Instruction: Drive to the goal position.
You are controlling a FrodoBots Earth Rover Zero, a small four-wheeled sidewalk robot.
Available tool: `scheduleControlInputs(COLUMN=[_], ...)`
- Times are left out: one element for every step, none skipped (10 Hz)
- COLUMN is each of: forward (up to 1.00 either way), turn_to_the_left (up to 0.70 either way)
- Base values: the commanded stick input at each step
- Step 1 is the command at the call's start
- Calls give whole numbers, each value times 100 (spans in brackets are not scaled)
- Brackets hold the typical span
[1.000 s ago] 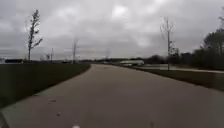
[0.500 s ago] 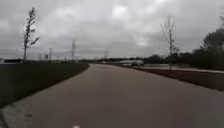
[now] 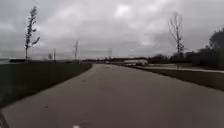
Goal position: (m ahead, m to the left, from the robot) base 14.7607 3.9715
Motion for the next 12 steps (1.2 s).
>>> scheduleControlInputs(forward=[100, 100, 100, 100, 100, 100, 100, 100, 100, 100, 100, 100], turn_to_the_left=[0, 0, 0, 0, 29, 0, 0, 0, 0, 0, 0, 0])
